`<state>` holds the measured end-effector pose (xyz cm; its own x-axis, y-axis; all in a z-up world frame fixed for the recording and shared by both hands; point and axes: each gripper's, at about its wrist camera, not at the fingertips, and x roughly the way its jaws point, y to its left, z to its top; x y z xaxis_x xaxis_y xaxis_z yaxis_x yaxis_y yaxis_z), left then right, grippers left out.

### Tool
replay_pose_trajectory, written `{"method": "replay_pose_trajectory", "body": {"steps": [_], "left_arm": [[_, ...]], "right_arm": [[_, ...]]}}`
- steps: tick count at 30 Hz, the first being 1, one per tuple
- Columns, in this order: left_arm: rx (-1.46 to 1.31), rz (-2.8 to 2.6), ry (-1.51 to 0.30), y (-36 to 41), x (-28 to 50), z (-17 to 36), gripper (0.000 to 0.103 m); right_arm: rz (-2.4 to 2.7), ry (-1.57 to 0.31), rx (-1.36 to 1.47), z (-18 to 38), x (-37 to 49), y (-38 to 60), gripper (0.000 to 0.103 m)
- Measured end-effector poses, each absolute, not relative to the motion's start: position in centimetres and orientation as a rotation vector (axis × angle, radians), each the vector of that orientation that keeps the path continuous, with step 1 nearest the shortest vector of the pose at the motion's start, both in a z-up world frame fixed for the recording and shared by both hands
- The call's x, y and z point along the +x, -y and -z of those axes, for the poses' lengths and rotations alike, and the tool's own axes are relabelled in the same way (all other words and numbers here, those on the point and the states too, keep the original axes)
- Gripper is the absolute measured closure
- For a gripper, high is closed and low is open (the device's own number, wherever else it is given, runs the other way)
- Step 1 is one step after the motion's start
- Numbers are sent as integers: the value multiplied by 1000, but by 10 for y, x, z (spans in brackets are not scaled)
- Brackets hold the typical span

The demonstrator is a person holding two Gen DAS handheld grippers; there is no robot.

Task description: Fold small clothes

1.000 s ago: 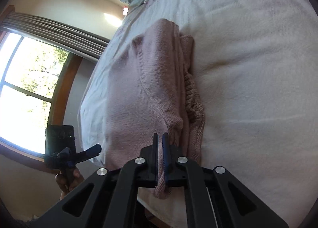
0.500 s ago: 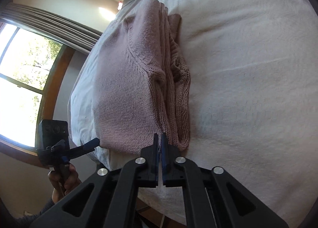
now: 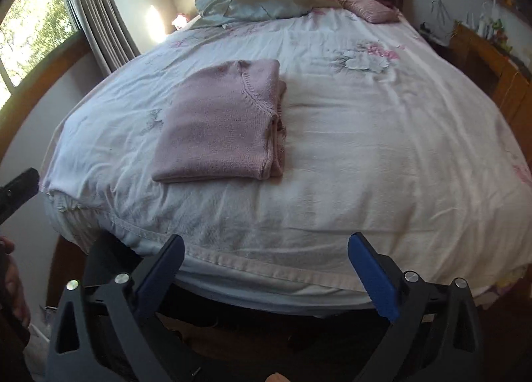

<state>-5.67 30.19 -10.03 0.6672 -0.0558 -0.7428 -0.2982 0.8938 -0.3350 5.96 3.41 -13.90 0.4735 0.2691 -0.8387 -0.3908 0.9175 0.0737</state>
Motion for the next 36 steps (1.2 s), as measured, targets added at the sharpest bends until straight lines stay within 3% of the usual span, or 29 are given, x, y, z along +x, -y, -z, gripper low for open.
{"method": "replay_pose_trajectory", "body": {"steps": [4, 9, 13, 36], "left_arm": [[-428, -67, -871, -286, -91, 63, 3], [-359, -67, -851, -263, -127, 28, 3], [-288, -161, -878, -247, -142, 31, 3], [-307, -114, -930, -238, -143, 42, 3]], "right_arm": [[-334, -813, -164, 85, 12, -36, 4], [-434, -746, -74, 35, -25, -26, 4], [-367, -821, -140, 42, -32, -32, 4], [-336, -814, -189, 44, -61, -40, 4]]}}
